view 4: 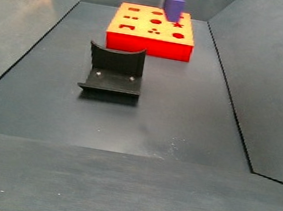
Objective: Pick up the rectangle object. Move up. Place the rectangle object on the fixture. Regrasp the rectangle object. Move to above the board. Insert the rectangle object.
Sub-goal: Place the rectangle object on the fixture.
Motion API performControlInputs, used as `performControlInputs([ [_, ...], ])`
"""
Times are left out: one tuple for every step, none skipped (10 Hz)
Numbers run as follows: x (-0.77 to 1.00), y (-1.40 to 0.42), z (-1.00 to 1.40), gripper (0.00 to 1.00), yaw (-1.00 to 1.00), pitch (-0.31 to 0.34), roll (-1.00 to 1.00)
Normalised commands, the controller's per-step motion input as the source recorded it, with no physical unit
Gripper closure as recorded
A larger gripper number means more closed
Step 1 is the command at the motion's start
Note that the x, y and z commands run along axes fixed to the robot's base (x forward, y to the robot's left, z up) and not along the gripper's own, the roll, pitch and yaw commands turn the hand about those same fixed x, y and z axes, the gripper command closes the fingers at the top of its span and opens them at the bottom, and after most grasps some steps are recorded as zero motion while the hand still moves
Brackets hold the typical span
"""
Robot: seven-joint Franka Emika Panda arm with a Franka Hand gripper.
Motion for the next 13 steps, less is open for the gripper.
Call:
performControlInputs([
  [1.0, -0.01, 0.02, 1.0, -0.68, 0.206, -0.13],
  [1.0, 0.0, 0.02, 1.0, -0.45, 0.186, -0.12],
  [1.0, 0.0, 0.02, 1.0, -0.25, 0.158, -0.12],
  [1.0, 0.0, 0.01, 1.0, -0.17, 0.15, -0.12],
  [1.0, 0.0, 0.01, 1.0, -0.11, 0.145, -0.12],
  [1.0, 0.0, 0.01, 1.0, -0.08, 0.152, -0.13],
  [1.0, 0.01, 0.01, 1.0, -0.06, 0.159, -0.13],
  [0.66, 0.05, -0.08, 1.0, 0.06, 0.001, -1.0],
  [0.61, 0.05, -0.08, 1.0, 0.06, 0.0, -1.0],
  [0.47, 0.06, -0.05, 1.0, 0.04, 0.013, -1.0],
  [0.42, 0.05, -0.03, 1.0, 0.04, 0.025, -1.0],
  [0.3, 0.04, -0.01, 1.0, 0.03, 0.055, -1.0],
  [0.25, 0.04, -0.01, 1.0, 0.02, 0.069, -1.0],
])
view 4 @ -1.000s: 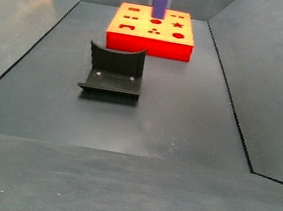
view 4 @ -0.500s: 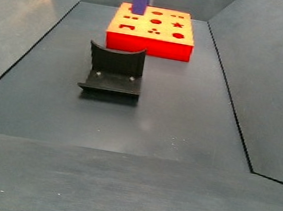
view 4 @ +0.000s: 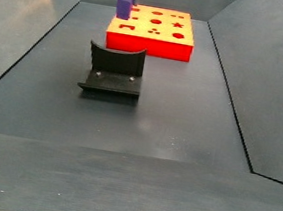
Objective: Pick up the rectangle object. Move up. Place the rectangle object on the fixture. Regrasp the rectangle object. Move to above the board. Insert the rectangle object.
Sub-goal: Place the rectangle object on the fixture.
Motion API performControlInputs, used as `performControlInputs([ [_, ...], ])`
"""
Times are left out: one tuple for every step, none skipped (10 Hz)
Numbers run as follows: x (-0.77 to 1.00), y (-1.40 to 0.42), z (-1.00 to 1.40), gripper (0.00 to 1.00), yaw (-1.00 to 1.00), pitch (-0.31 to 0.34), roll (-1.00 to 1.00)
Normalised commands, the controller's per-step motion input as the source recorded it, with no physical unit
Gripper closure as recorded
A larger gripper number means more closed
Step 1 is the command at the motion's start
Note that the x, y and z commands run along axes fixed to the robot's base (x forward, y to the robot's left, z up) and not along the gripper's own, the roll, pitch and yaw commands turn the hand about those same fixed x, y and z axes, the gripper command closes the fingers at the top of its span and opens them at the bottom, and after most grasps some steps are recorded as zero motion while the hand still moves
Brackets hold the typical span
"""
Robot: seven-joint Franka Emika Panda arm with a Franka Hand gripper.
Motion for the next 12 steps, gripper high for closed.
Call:
performControlInputs([
  [0.14, 0.04, -0.02, 1.0, 0.0, 0.094, -1.0],
  [0.09, 0.05, -0.02, 1.0, -0.01, 0.105, -1.0],
  [0.05, 0.05, -0.01, 1.0, -0.03, 0.11, -1.0],
  [0.05, 0.04, -0.01, 1.0, -0.06, 0.118, -1.0],
  [0.07, 0.04, -0.02, 1.0, -0.08, 0.128, -0.89],
  [0.08, 0.05, -0.02, 1.0, -0.09, 0.125, -0.78],
  [0.09, 0.05, -0.02, 1.0, -0.1, 0.111, -0.55],
  [0.08, 0.05, -0.03, 1.0, -0.11, 0.093, -0.38],
  [0.07, 0.03, -0.01, 1.0, -0.11, 0.065, -0.23],
  [0.13, 0.13, -1.0, 1.0, -0.06, 0.21, -1.0],
  [0.13, 0.14, -1.0, 1.0, -0.08, 0.193, -1.0],
  [0.14, 0.14, -1.0, 1.0, -0.12, 0.213, -0.96],
])
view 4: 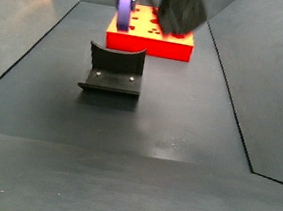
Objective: Pick up the rectangle object. Move up. Place the rectangle object on the fixture. Regrasp the rectangle object. Move to above the board. Insert the rectangle object.
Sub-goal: Place the rectangle object on the fixture, then regrasp the rectangle object.
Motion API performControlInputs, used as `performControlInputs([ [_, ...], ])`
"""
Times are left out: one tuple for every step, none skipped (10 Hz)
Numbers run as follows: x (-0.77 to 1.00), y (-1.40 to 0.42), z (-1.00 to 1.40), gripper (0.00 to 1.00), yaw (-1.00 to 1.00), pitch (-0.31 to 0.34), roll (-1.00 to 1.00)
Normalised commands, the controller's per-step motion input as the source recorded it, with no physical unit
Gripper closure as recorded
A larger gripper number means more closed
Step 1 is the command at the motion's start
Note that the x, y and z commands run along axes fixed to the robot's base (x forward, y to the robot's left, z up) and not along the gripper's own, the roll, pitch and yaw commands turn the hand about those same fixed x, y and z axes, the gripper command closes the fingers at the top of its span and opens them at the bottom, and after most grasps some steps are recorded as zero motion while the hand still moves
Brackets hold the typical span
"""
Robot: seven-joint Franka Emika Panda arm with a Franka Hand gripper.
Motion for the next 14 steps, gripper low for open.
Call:
performControlInputs([
  [0.16, 0.14, -1.0, 1.0, -0.15, 0.195, -0.76],
  [0.16, 0.14, -1.0, 1.0, -0.17, 0.161, -0.61],
  [0.17, 0.14, -1.0, 1.0, -0.19, 0.109, -0.38],
  [0.17, 0.14, -1.0, 1.0, -0.2, 0.089, -0.29],
  [0.18, 0.13, -1.0, 1.0, -0.19, 0.038, -0.2],
  [0.17, 0.13, -0.93, 1.0, -0.18, 0.019, -0.18],
  [0.13, 0.09, -0.61, 1.0, -0.15, -0.008, -0.17],
  [0.12, 0.08, -0.49, 1.0, -0.13, -0.015, -0.16],
  [0.1, 0.06, -0.25, 1.0, -0.11, -0.036, -0.16],
  [0.0, -0.5, -0.17, 1.0, 0.0, 0.0, 0.0],
  [0.0, 0.0, 0.0, 0.0, 0.0, 0.0, 0.0],
  [0.0, 0.0, 1.0, 0.0, 0.03, 0.053, -0.04],
  [-0.01, 0.0, 1.0, 0.0, 0.03, 0.058, -0.04],
  [-0.03, 0.01, 1.0, 0.0, 0.01, 0.064, -0.01],
])
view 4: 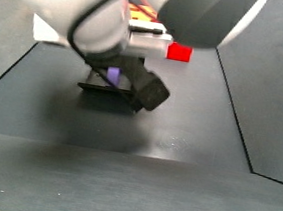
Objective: Pick up the rectangle object. Move up. Place the rectangle object on the fixture. Regrasp the rectangle object. Move to above the board. Insert the rectangle object.
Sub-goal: Regrasp the rectangle object.
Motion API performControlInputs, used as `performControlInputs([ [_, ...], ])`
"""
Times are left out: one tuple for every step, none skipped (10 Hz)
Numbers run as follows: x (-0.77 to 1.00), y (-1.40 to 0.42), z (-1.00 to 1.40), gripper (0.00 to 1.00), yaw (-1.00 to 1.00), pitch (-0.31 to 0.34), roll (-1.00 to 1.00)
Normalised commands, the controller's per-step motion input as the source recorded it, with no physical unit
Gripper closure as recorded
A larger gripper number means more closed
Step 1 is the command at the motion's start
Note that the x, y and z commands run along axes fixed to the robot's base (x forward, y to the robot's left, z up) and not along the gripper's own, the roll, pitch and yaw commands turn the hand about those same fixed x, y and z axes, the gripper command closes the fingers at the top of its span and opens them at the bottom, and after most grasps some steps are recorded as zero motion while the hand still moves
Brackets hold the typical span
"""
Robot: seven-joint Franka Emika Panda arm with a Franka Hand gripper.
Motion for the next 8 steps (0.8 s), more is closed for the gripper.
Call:
performControlInputs([
  [-0.03, 0.01, 1.0, 0.0, 0.0, 0.068, 0.0],
  [-0.03, 0.01, 1.0, 0.0, -0.01, 0.073, 0.01],
  [-0.03, 0.01, 0.91, 0.0, -0.02, 0.068, 0.02],
  [-0.03, 0.01, 0.73, 0.0, -0.03, 0.064, 0.01],
  [-0.04, 0.01, 0.48, 0.0, -0.04, 0.051, 0.02],
  [-0.03, 0.01, 0.35, 0.0, -0.04, 0.043, 0.02],
  [-0.13, -0.83, 1.0, 0.0, 0.01, 0.052, 1.0],
  [-0.13, -0.82, 0.88, 0.0, 0.01, 0.05, 1.0],
])
